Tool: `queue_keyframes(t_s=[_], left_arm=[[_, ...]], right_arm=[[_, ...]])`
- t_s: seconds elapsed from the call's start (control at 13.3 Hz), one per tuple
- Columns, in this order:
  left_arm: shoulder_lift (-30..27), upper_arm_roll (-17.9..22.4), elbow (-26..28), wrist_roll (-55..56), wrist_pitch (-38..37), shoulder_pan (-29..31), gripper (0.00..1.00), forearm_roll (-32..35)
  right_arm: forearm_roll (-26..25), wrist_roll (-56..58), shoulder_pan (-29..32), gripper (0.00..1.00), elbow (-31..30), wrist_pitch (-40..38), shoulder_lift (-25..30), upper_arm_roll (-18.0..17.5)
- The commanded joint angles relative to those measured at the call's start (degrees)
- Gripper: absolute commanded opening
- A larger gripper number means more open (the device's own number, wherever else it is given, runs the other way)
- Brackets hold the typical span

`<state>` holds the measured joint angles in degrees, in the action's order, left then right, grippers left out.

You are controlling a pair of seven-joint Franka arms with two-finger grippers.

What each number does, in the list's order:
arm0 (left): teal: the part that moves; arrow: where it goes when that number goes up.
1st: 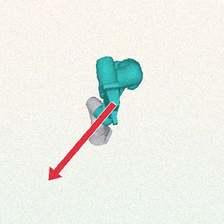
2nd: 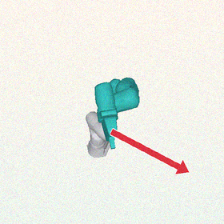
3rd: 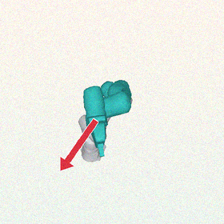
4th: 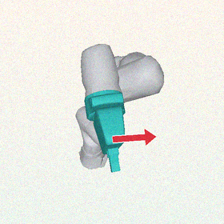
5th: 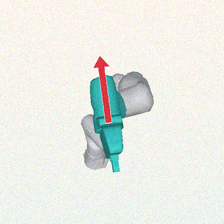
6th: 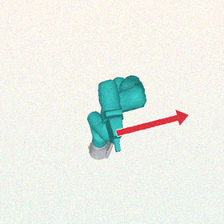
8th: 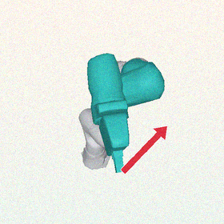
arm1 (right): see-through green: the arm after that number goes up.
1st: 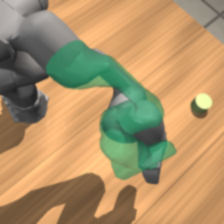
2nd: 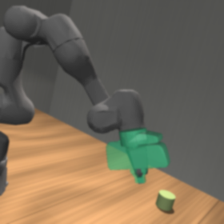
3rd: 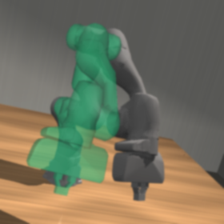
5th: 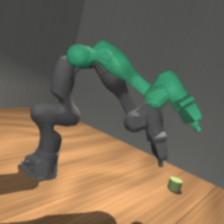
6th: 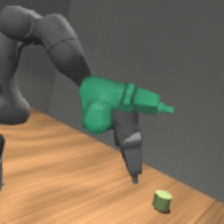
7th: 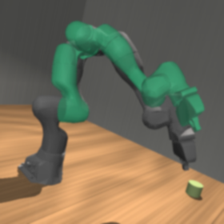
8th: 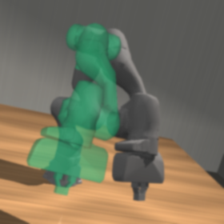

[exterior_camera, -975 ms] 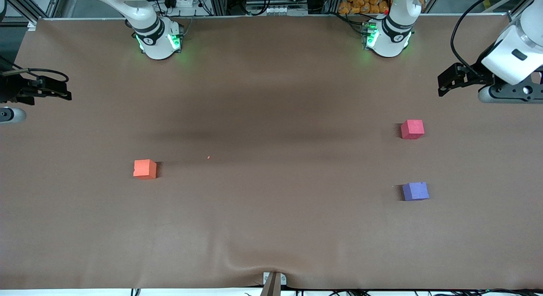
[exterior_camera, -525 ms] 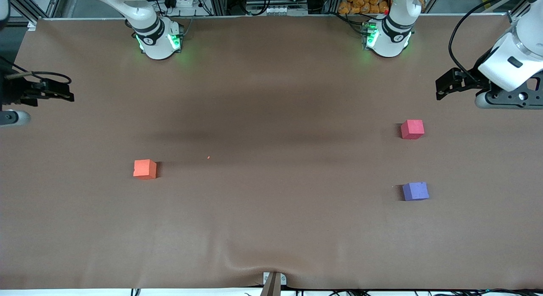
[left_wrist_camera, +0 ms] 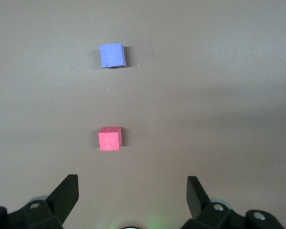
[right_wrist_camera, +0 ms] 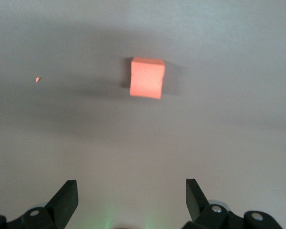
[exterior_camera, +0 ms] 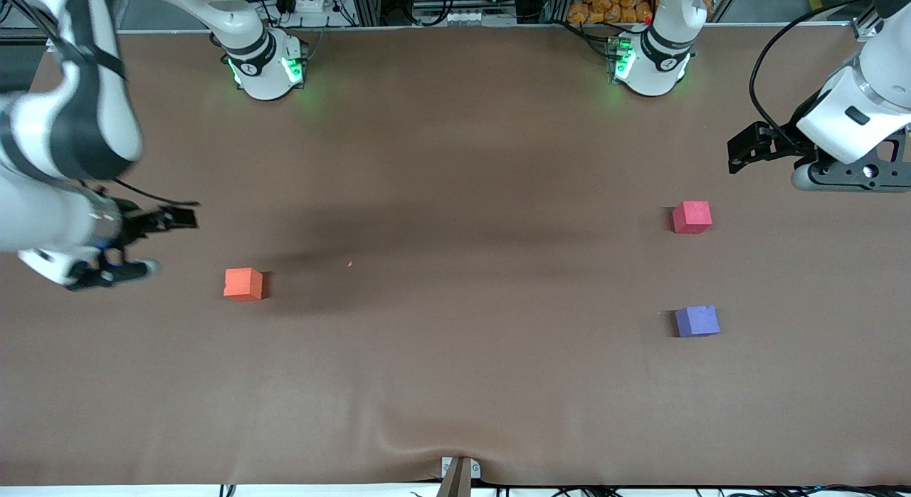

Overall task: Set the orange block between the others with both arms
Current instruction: 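Reach the right gripper down to the orange cube and grasp it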

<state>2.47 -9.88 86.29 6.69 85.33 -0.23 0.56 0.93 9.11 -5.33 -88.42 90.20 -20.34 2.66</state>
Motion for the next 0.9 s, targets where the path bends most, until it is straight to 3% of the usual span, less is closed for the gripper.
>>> queue_keyframes(t_s=[0.0, 0.45, 0.82], left_arm=[[0.51, -0.14, -0.68, 0.51, 0.1, -0.12, 1.0, -0.91], [0.95, -0.31, -0.6, 1.04, 0.1, -0.21, 1.0, -1.0], [1.04, -0.31, -0.51, 1.04, 0.1, -0.12, 1.0, -0.91]], right_arm=[[0.56, 0.2, -0.65, 1.0, 0.62, 3.65, -6.0, 0.24], [0.47, 5.81, -1.0, 1.0, 0.36, 12.96, -15.59, 0.07], [0.47, 6.97, 0.5, 1.0, -1.23, 18.87, -18.59, 0.07]])
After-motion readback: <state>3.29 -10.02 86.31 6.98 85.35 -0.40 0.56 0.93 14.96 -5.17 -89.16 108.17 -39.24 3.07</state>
